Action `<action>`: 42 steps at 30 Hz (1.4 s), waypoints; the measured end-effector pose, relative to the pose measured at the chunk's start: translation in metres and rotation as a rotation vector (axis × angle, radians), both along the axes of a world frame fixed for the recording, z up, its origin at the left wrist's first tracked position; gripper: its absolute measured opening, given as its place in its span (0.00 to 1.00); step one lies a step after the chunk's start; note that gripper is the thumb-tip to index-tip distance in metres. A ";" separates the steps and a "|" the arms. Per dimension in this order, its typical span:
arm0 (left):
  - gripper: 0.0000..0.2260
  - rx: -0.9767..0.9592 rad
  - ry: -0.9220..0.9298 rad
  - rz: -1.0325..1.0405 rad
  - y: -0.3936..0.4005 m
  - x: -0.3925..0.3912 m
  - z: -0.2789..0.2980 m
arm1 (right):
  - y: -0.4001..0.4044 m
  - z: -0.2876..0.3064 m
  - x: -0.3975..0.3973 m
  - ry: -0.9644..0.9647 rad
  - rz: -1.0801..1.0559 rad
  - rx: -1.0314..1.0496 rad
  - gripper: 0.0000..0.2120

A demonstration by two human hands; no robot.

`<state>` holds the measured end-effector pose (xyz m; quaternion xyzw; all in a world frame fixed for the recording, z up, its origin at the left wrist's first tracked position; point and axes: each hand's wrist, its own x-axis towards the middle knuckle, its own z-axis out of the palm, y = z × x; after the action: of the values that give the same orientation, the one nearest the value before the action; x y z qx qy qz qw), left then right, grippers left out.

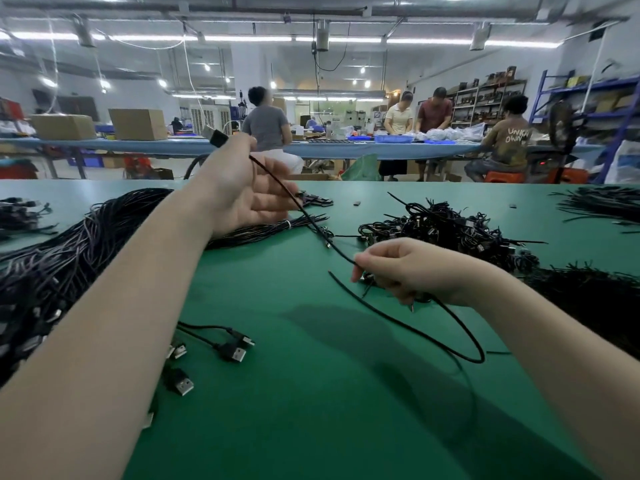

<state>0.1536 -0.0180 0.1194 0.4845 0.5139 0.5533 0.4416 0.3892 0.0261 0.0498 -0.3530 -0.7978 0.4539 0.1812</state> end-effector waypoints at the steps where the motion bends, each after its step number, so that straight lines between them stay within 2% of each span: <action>1: 0.24 -0.015 0.092 0.048 -0.001 0.002 0.000 | 0.000 -0.004 0.000 -0.005 0.053 -0.074 0.15; 2: 0.24 0.001 0.113 0.068 0.000 0.005 0.000 | 0.000 -0.007 -0.001 -0.017 0.103 -0.141 0.15; 4: 0.26 0.064 -0.092 -0.007 0.002 0.012 0.001 | 0.000 -0.015 -0.005 -0.083 0.176 -0.220 0.16; 6: 0.28 0.061 -0.317 -0.268 0.001 0.017 0.002 | -0.002 -0.020 -0.009 -0.154 0.185 -0.231 0.16; 7: 0.29 0.018 -0.306 -0.416 -0.002 0.017 0.002 | -0.001 -0.019 -0.010 -0.173 0.144 -0.198 0.16; 8: 0.28 -0.045 -0.199 -0.560 -0.005 0.017 0.000 | -0.001 -0.015 -0.009 -0.174 0.072 -0.126 0.16; 10: 0.28 -0.210 0.188 -0.775 -0.008 0.018 -0.007 | 0.000 0.000 -0.004 -0.106 -0.108 0.034 0.18; 12: 0.32 -0.379 0.530 -0.782 -0.006 0.025 -0.016 | -0.001 0.019 0.002 0.077 -0.215 0.065 0.18; 13: 0.33 -0.421 0.584 -0.730 -0.003 0.029 -0.021 | -0.005 0.027 0.002 0.169 -0.208 0.041 0.18; 14: 0.32 -0.420 0.554 -0.665 0.000 0.034 -0.026 | -0.010 0.033 0.001 0.235 -0.175 0.012 0.18; 16: 0.29 -0.312 0.366 -0.500 0.005 0.041 -0.030 | -0.022 0.037 -0.007 0.302 -0.073 -0.050 0.16; 20: 0.29 0.069 -0.089 -0.209 0.010 0.038 -0.016 | -0.036 0.022 -0.027 0.380 0.174 -0.226 0.14; 22: 0.30 0.199 -0.293 -0.261 0.005 0.032 -0.003 | -0.034 0.008 -0.032 0.305 0.263 -0.268 0.15; 24: 0.30 0.289 -0.396 -0.405 -0.004 0.022 0.009 | -0.028 -0.008 -0.031 0.192 0.276 -0.259 0.15; 25: 0.29 0.299 -0.363 -0.472 -0.010 0.017 0.013 | -0.024 -0.012 -0.030 0.154 0.220 -0.239 0.16; 27: 0.27 0.218 -0.158 -0.581 -0.019 0.010 0.015 | -0.017 -0.014 -0.025 0.103 0.000 -0.079 0.17; 30: 0.30 -0.144 0.426 -0.762 -0.019 0.021 0.004 | -0.009 0.001 -0.015 0.126 -0.290 0.229 0.19; 31: 0.32 -0.262 0.590 -0.749 -0.016 0.029 -0.003 | -0.008 0.008 -0.013 0.173 -0.328 0.287 0.19; 32: 0.32 -0.328 0.672 -0.678 -0.011 0.037 -0.009 | -0.010 0.016 -0.012 0.206 -0.336 0.345 0.19; 33: 0.31 -0.328 0.671 -0.579 -0.006 0.045 -0.015 | -0.013 0.023 -0.013 0.222 -0.320 0.393 0.18; 35: 0.27 -0.182 0.473 -0.352 0.002 0.051 -0.019 | -0.022 0.030 -0.021 0.267 -0.237 0.375 0.17; 38: 0.26 0.089 0.101 -0.147 0.006 0.045 -0.012 | -0.033 0.024 -0.032 0.350 -0.013 0.078 0.15; 40: 0.26 0.216 -0.118 -0.124 0.004 0.039 -0.002 | -0.031 0.010 -0.035 0.305 0.095 -0.062 0.14; 42: 0.25 0.285 -0.312 -0.222 -0.004 0.034 0.005 | -0.025 -0.005 -0.035 0.206 0.138 -0.125 0.14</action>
<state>0.1877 -0.0219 0.1249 0.5041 0.2995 0.6365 0.5010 0.3544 0.0007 0.0444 -0.2593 -0.7677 0.5478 0.2081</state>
